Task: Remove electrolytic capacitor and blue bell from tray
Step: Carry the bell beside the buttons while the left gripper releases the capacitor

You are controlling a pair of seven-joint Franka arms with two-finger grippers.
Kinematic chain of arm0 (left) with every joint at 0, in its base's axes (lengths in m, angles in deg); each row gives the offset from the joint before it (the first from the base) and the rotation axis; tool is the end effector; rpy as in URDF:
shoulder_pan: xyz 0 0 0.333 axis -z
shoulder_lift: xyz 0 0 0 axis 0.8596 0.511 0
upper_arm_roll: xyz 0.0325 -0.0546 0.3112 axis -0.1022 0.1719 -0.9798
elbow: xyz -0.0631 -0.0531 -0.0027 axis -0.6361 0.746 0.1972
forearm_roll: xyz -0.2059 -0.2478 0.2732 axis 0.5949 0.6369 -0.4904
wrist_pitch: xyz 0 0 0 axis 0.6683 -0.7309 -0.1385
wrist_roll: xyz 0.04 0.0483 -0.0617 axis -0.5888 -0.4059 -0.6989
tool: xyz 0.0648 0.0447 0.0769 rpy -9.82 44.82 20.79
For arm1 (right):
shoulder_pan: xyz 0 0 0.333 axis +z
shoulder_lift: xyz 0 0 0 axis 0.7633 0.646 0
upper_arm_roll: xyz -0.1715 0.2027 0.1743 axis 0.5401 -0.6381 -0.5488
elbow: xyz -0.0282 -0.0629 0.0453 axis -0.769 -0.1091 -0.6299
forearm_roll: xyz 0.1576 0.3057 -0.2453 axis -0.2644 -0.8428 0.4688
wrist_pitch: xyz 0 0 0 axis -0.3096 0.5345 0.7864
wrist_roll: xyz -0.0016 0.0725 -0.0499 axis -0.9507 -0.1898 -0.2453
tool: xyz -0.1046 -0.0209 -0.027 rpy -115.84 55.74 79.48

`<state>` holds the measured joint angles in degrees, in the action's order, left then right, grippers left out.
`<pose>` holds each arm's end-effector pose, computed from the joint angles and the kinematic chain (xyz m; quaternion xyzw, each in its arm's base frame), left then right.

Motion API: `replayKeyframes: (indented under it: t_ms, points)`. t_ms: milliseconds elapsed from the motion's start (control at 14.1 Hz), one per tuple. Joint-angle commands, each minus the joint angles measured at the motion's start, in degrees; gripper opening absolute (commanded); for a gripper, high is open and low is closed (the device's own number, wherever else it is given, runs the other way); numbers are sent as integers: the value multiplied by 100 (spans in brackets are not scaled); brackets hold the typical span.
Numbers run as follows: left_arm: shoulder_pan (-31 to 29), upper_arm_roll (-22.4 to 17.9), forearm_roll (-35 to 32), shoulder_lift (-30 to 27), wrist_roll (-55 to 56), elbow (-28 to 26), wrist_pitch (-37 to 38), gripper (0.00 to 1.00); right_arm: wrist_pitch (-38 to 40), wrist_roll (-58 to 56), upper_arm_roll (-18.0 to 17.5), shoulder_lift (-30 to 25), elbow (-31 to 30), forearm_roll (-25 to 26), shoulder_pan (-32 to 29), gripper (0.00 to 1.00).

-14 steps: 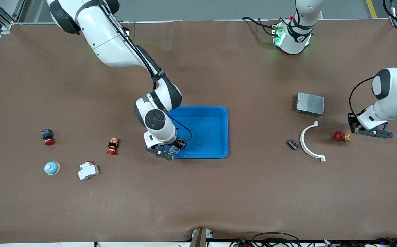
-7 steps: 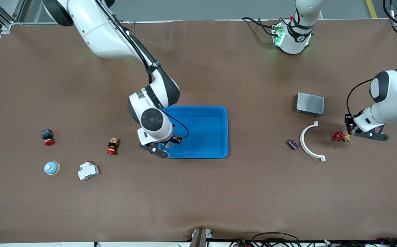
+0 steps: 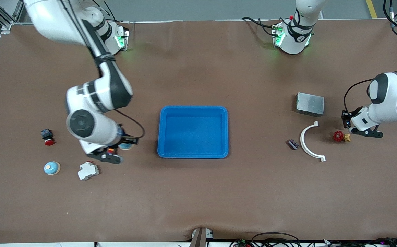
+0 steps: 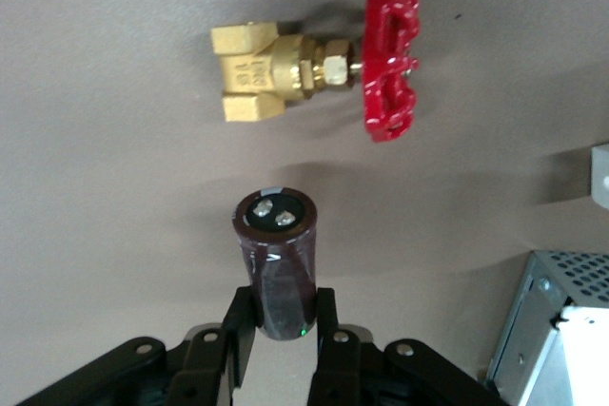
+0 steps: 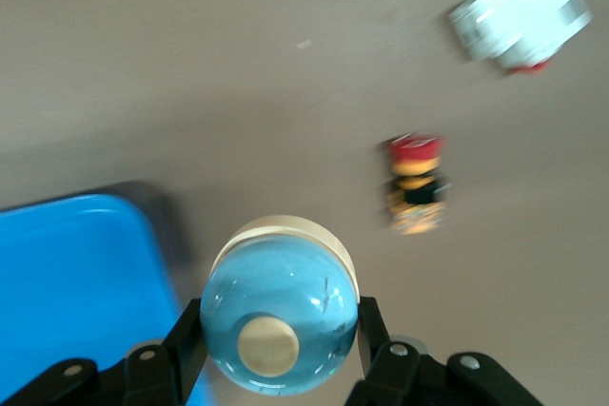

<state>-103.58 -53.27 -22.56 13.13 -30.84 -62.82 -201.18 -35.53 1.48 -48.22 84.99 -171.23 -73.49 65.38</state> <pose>0.5397 0.1757 0.1855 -0.9854 0.0943 0.1369 0.0360 0.6738 0.1836 0.3335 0.9930 -0.0861 -0.0791 0.0150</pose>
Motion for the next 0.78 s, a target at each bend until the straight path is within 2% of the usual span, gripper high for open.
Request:
replayKeyframes:
  t_ms: [0, 71, 141, 283, 424, 566, 707]
  points:
    - [-51, 84, -4, -182, 18, -16, 163, 50, -288, -1254, -120, -541, -856, 74, -787, 0]
    - [-51, 84, -4, -190, 1, 2, 163, 90, -375, -1676, -112, -603, -1015, 74, -1007, 0]
    - [-51, 101, -4, -208, -43, 20, 163, 100, -455, -1985, -120, -647, -1164, 74, -1218, 0]
    - [-51, 233, -4, -339, -26, 115, 163, 100, -796, -2679, -120, -717, -1576, 65, -1649, 0]
    - [-51, 391, 31, -497, 1, 265, 224, 100, -1410, -2805, -129, -919, -2243, 56, -1782, 0]
    - [-51, 593, 555, -821, 36, 415, 451, 100, -2087, -2849, -129, -1060, -2929, 56, -1791, 0]
    - [-51, 628, 1031, -1322, -8, 520, 846, 100, -2606, -3129, -138, -1104, -3379, 39, -1957, 0]
